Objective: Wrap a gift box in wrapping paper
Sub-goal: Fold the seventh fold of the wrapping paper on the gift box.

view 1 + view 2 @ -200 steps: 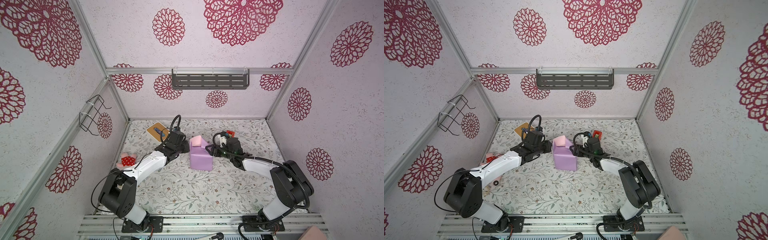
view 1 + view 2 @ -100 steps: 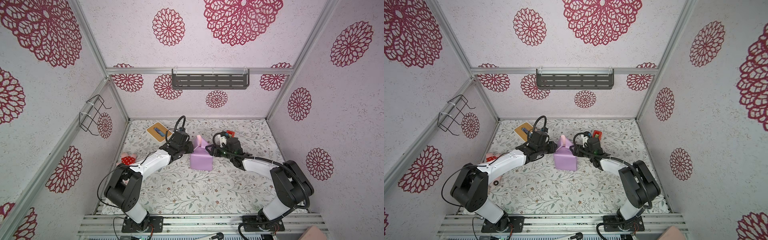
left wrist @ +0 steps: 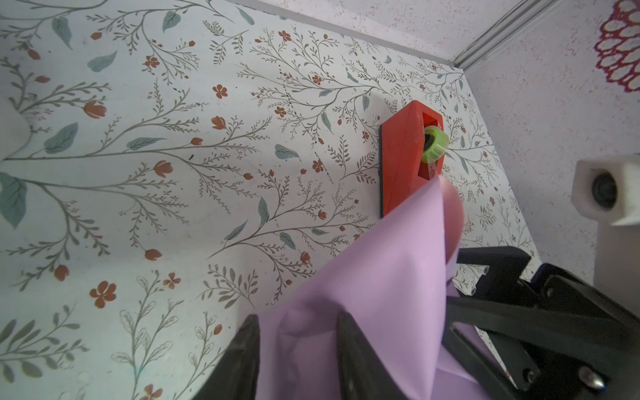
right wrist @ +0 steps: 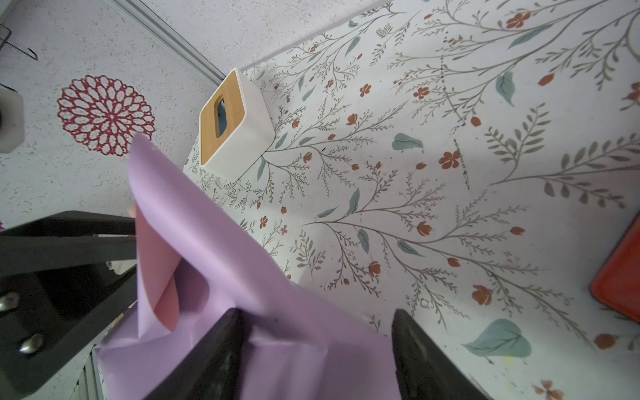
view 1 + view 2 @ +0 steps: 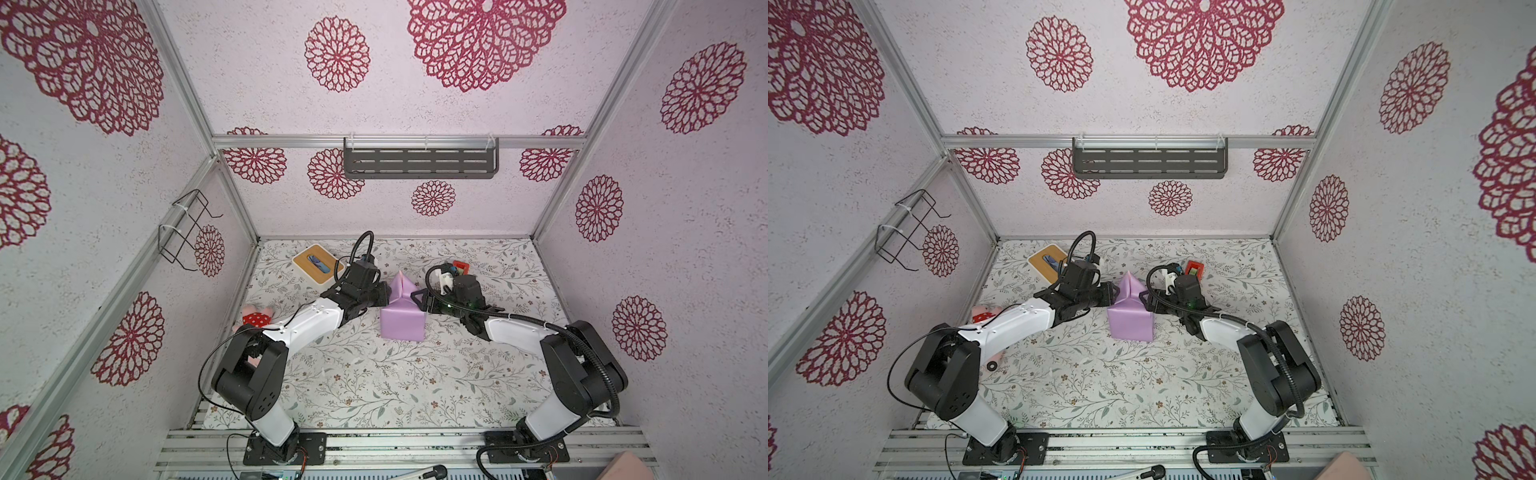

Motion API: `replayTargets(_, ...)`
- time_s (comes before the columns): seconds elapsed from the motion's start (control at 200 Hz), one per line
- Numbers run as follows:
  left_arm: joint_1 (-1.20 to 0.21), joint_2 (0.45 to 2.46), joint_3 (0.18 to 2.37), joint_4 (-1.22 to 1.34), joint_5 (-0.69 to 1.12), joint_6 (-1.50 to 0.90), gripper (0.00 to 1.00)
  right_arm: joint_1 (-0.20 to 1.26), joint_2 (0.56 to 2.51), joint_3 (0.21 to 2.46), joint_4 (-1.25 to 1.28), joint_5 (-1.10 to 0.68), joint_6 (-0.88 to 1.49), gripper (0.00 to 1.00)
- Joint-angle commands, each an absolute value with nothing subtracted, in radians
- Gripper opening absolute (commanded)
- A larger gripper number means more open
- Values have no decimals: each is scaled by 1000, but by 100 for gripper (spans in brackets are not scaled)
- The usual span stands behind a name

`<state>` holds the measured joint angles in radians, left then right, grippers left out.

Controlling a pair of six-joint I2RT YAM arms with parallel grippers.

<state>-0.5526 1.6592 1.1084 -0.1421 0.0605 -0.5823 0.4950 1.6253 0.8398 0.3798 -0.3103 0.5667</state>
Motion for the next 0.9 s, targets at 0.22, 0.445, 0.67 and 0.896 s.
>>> replayTargets(0.22,-552,1686,1119,-176,80,-449,51,507,1634,828,193,-278,505,69)
replayTargets(0.445,-551,1731,1124,-177,89,-410,55,506,1628,813,202,-283,493,69)
replayTargets(0.67,-551,1744,1121,-191,71,-390,58,507,1622,804,208,-291,461,69)
replayTargets(0.896,-553,1668,1015,-95,111,-354,64,509,1583,808,215,-341,402,70)
